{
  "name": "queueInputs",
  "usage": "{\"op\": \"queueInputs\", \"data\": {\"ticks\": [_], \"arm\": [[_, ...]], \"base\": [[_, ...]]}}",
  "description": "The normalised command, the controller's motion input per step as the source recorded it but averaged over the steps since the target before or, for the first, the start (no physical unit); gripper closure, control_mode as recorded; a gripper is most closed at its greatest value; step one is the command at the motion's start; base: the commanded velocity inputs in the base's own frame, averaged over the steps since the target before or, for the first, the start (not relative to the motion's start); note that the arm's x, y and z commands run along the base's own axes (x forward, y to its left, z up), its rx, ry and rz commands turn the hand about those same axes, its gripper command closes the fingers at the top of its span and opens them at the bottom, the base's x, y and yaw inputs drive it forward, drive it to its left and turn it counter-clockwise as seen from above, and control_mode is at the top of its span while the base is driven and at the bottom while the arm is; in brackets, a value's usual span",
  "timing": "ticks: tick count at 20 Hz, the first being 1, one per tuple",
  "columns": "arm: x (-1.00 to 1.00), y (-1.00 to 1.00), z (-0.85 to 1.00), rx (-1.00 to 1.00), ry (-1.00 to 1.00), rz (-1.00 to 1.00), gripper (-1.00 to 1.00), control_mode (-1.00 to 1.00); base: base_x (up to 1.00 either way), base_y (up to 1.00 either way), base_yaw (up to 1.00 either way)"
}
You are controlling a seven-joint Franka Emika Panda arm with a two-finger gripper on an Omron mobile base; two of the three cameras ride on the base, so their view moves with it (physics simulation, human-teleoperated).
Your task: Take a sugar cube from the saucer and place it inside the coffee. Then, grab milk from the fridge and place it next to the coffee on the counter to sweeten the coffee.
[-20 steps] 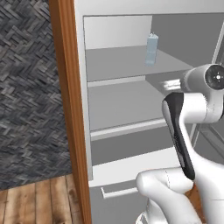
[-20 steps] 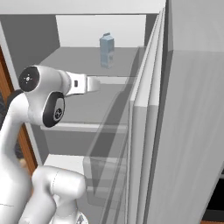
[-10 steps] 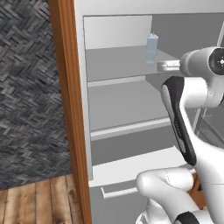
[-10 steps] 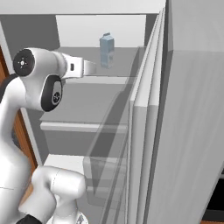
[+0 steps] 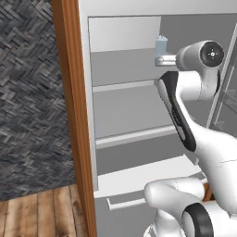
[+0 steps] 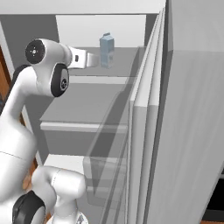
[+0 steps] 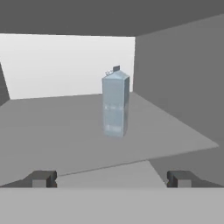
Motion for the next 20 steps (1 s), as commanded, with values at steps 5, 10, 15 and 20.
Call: {"op": "queueInputs", "data": {"ticks": [5,10,15,20], "arm": [[0.48,0.00,0.06,0.07,0.06,-0.02,-1.00,-1.00],[0.45,0.00,0.00,0.02,0.04,-0.08,-1.00,-1.00],[0.44,-0.02,-0.01,0.00,0.00,-0.05,-1.00,-1.00],[0.48,-0.05,-0.03,0.00,0.00,-0.03,-1.00,-1.00]], "base": [[0.00,0.00,0.00],[0.00,0.00,0.00],[0.00,0.00,0.00],[0.00,0.00,0.00]]}}
